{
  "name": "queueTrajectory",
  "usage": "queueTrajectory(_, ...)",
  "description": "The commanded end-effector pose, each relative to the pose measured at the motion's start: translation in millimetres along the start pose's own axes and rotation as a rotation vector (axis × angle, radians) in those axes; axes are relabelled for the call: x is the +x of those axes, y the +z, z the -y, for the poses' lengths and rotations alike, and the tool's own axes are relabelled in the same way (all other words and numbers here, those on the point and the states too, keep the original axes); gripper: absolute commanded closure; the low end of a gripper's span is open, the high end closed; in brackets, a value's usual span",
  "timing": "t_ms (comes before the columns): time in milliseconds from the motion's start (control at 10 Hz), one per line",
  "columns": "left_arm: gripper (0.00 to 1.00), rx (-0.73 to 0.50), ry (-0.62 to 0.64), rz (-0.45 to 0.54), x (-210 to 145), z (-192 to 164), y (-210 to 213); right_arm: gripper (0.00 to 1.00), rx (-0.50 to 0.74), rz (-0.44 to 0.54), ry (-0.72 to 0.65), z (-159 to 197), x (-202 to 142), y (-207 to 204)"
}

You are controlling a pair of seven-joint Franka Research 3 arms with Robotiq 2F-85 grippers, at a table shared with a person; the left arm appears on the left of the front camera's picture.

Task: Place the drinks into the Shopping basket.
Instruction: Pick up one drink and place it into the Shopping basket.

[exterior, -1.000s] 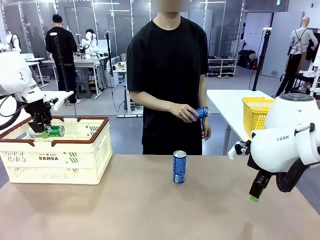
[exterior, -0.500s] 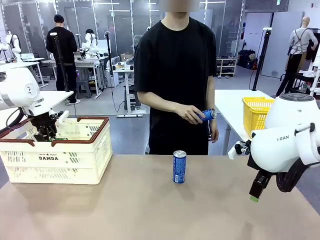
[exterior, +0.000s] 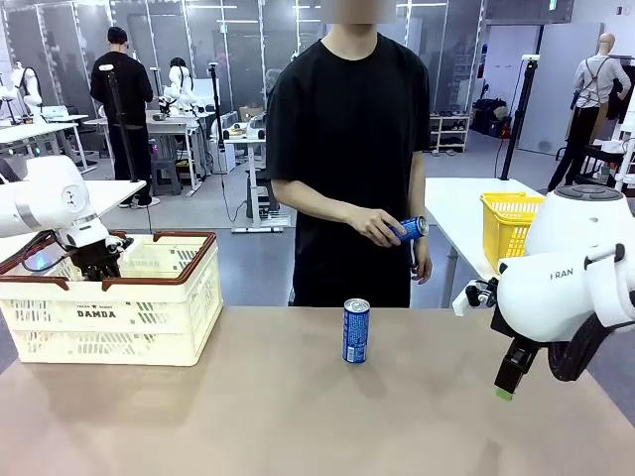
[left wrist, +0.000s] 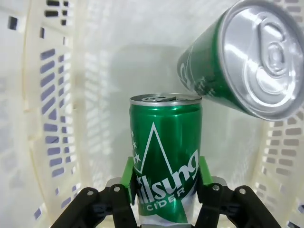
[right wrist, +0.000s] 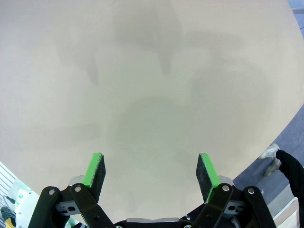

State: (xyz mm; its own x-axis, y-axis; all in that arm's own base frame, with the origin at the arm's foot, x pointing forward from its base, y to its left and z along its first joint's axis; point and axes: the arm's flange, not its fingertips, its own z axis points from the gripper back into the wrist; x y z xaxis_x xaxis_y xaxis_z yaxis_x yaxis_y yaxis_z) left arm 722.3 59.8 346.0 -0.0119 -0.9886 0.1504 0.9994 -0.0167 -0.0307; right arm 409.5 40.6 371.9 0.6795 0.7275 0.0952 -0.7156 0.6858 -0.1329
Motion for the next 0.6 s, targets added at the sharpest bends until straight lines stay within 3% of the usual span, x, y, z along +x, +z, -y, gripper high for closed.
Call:
queueTrajectory(0,0.42,-0.002,-0.003,0.018,-2.1,-9.7,-8.3,0.04,-0.001,-0.003,0.0,0.0,-0.3,0.6)
queueTrajectory(500,0.42,-0.031,-0.005,-0.004,-2.9,-15.1,-32.4,0.04,-0.001,-0.003,0.0,0.0,-0.3,0.6)
